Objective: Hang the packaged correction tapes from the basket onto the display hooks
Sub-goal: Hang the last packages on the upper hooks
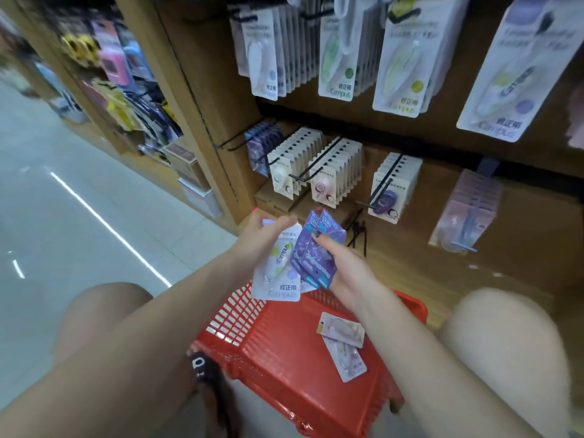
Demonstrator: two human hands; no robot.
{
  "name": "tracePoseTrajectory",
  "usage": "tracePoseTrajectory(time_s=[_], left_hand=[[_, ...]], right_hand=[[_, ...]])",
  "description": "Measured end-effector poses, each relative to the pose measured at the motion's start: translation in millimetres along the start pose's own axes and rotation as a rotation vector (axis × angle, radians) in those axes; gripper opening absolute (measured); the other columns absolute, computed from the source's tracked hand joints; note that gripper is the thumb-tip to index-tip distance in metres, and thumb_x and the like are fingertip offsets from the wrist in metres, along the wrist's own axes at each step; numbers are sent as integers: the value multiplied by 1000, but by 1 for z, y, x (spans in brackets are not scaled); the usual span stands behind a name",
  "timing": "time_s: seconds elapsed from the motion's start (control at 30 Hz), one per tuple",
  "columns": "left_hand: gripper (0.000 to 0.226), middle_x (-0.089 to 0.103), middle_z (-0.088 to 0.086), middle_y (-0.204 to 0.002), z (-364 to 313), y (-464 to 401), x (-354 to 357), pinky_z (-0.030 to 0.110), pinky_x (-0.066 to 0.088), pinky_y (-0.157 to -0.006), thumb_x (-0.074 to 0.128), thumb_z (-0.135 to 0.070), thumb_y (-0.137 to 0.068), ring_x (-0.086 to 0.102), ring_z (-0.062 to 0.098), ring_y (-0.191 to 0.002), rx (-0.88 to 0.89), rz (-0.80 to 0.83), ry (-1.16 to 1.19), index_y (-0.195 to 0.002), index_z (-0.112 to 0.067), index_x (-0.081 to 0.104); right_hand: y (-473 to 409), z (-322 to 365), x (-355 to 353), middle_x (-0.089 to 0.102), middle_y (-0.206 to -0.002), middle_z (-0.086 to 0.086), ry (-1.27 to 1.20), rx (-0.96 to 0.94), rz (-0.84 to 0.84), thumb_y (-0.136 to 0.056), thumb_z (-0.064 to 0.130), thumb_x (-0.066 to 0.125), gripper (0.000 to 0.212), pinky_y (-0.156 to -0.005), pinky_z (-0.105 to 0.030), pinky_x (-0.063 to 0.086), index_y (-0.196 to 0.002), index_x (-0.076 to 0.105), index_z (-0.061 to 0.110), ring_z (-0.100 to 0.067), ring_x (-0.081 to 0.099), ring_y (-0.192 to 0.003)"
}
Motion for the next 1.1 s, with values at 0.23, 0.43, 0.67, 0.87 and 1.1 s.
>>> tracePoseTrajectory(time_s=[0.23,0.43,0.67,0.87,1.1], left_hand=[[56,71,24,-110,-36,-8,-34,59,60,-78,82,-21,-89,75,42,-90,253,30,-239,-120,-20,35],[22,70,8,-117,-53,-17,-67,43,65,-76,63,-30,-103,76,22,-104,333,166,-234,-116,-18,51],[33,76,1,-114,-54,-31,-94,36,65,-78,67,-42,-91,78,21,-101,299,169,-58,-112,-16,64],[43,78,-1,-112,-50,-46,-126,40,64,-85,65,-48,-92,78,22,-100,236,194,50,-125,-21,65],[34,80,-8,-103,-62,-55,-137,25,64,-69,70,-51,-86,80,18,-88,351,146,29,-111,-28,70]], right_hand=[[-8,30,24,75,-121,-21,-88,-40,9,-96,8,71,34,-105,-58,53,-129,69,0,-38,70,-117],[-19,33,70,76,-117,-19,-40,-118,90,-95,7,71,35,-88,-49,64,-129,67,4,-35,75,-107],[-33,40,123,78,-113,-16,162,-236,139,-91,6,75,37,-87,-55,63,-127,65,8,-38,77,-102],[-49,37,160,79,-113,-12,277,-221,126,-84,30,86,55,-93,-61,59,-130,61,13,-36,78,-98],[-67,37,189,78,-109,-13,234,-228,-21,-88,37,83,47,-83,-59,63,-123,61,15,-34,79,-90]])
Point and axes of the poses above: each hand's wrist, its own y-axis away from the middle knuckle, its own x-axis out of the palm, z = x × y, the point moved 7 cm from there along -y, towards the middle knuckle
